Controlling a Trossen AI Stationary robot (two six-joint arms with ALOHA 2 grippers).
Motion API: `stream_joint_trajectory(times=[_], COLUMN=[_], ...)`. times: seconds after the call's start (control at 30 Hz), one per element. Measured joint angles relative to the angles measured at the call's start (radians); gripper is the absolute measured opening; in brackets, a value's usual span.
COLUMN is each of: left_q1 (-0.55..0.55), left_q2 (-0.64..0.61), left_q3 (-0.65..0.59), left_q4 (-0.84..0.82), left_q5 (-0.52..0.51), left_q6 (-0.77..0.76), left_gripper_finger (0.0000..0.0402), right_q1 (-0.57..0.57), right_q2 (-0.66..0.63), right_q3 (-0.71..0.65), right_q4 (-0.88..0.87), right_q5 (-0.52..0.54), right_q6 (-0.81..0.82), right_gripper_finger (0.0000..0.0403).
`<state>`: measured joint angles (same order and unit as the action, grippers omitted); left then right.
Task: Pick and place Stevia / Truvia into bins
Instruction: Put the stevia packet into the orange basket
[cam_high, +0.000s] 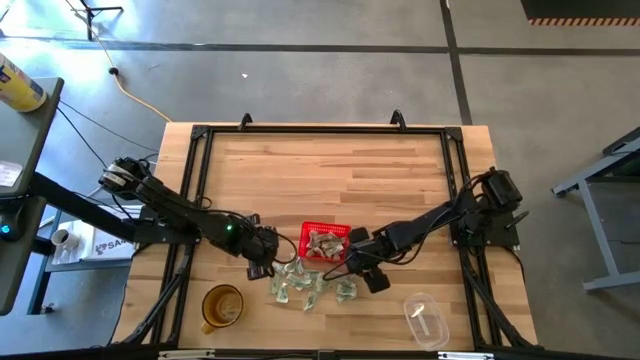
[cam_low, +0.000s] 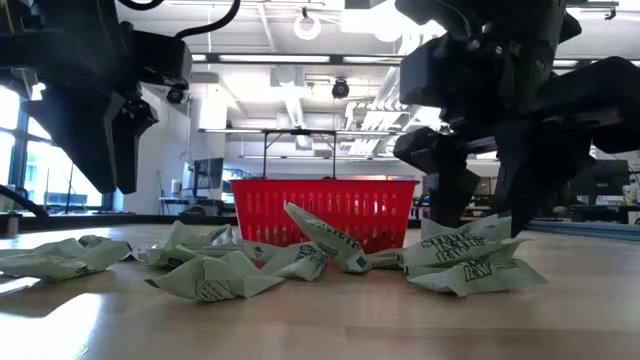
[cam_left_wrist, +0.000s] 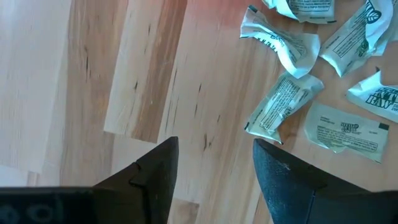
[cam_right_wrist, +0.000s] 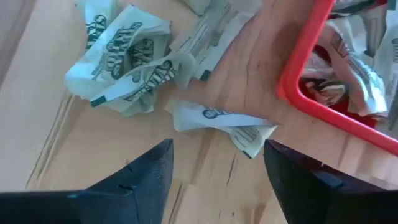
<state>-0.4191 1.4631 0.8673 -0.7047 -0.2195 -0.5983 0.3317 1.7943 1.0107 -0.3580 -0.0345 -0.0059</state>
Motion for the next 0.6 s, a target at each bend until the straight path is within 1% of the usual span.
stream_joint_trajectory(times=[0.1,0.23,0.43,0.6], left_q1=[0.000,0.000,0.000,0.000], left_q2=[0.000,0.000,0.000,0.000], left_q3=[0.000,0.000,0.000,0.000], left_q4=[0.000,0.000,0.000,0.000], left_q5=[0.000,0.000,0.000,0.000], left_q6=[0.000,0.000,0.000,0.024], left_gripper_finger=[0.0239,0.0239,0.0239,0.0239], right_q1=[0.002,0.003,0.003,0.003], right_q2=[0.000,0.000,0.000,0.000], right_q3=[0.000,0.000,-0.008,-0.055], right_q4=[0.010,0.082,0.111,0.165], right_q5=[-0.001,-0.002,-0.003,-0.027], right_q6=[-0.016,-0.078,-0.095,-0.197], right_gripper_finger=[0.0236,0.0236,0.0236,0.0236])
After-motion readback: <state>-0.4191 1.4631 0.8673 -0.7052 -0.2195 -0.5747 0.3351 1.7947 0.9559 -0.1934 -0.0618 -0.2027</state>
